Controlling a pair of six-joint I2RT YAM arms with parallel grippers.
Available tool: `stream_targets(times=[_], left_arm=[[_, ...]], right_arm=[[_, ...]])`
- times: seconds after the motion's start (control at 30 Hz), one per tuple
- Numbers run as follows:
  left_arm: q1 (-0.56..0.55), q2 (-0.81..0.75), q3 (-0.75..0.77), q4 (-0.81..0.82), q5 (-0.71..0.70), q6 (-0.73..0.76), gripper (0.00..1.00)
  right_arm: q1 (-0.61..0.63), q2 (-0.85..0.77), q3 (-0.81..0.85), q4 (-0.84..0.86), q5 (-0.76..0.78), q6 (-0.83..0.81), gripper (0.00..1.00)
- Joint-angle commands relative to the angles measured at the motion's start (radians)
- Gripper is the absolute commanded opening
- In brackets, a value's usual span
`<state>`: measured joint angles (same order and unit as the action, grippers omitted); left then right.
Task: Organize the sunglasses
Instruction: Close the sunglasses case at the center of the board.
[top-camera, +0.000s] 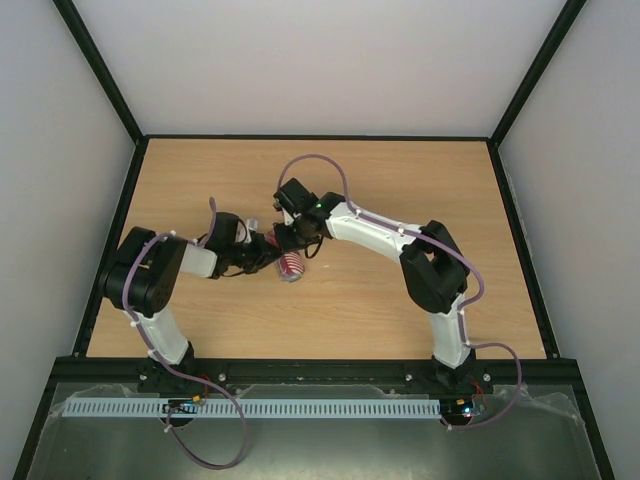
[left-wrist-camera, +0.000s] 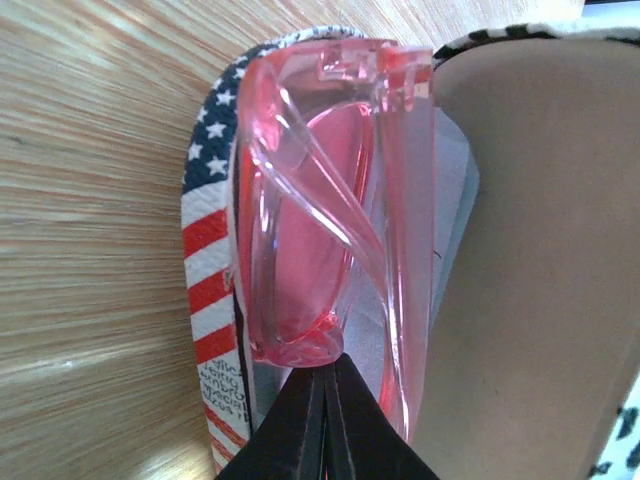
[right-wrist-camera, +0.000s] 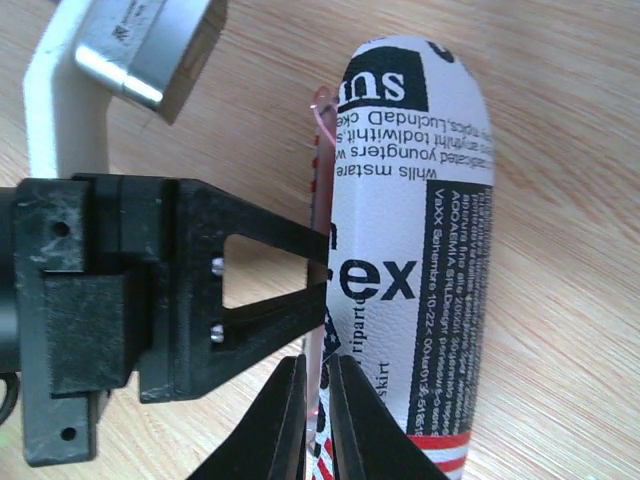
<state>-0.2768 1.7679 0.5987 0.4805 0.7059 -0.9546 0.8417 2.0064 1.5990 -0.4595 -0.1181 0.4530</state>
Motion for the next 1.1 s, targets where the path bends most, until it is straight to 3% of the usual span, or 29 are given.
stream_targets(times=[0.0, 0.6, 0.9, 1.0, 1.07], left_arm=[[0.005, 0.019, -0.019, 0.035, 0.007, 0.003, 0.02], [0.029, -0.042, -0.044, 0.015, 0.027, 0.012, 0.04], [0.045, -0.102, -0.058, -0.024, 0.037, 0.026, 0.24], [0.049, -0.110, -0.060, -0.036, 0.037, 0.035, 0.22], [0.050, -0.107, -0.064, -0.034, 0.035, 0.037, 0.12]], right_arm=[[0.017, 0.083, 0.011, -0.073, -0.003, 0.005, 0.08], [0.029, 0.145, 0.026, -0.094, 0.027, 0.008, 0.09], [0.027, 0.165, 0.042, -0.113, 0.046, 0.011, 0.08], [0.028, 0.172, 0.046, -0.115, 0.042, 0.009, 0.08], [0.028, 0.176, 0.051, -0.117, 0.040, 0.009, 0.09]])
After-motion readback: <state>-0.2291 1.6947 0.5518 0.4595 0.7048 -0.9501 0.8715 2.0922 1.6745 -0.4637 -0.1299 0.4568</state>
